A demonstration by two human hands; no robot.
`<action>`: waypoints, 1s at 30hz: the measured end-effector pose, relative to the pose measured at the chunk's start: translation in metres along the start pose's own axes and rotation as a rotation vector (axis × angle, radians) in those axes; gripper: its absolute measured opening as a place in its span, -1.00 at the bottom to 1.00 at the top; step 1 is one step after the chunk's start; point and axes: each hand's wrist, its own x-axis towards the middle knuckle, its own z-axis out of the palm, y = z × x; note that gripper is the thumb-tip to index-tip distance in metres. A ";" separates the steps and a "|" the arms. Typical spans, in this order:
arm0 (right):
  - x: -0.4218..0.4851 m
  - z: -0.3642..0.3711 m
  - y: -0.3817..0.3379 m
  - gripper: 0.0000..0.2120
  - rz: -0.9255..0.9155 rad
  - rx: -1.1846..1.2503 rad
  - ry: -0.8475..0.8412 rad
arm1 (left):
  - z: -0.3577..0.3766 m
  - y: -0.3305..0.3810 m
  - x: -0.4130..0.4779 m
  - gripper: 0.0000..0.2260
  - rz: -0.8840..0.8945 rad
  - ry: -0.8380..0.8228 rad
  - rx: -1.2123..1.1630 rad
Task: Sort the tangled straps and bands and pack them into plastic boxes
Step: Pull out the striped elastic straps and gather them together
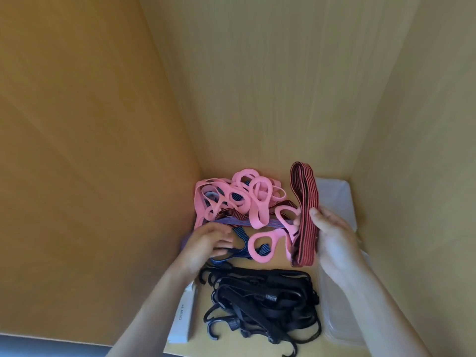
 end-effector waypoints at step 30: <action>-0.028 -0.016 -0.010 -0.73 0.093 0.220 0.080 | 0.005 0.063 0.106 -0.83 0.354 0.239 1.255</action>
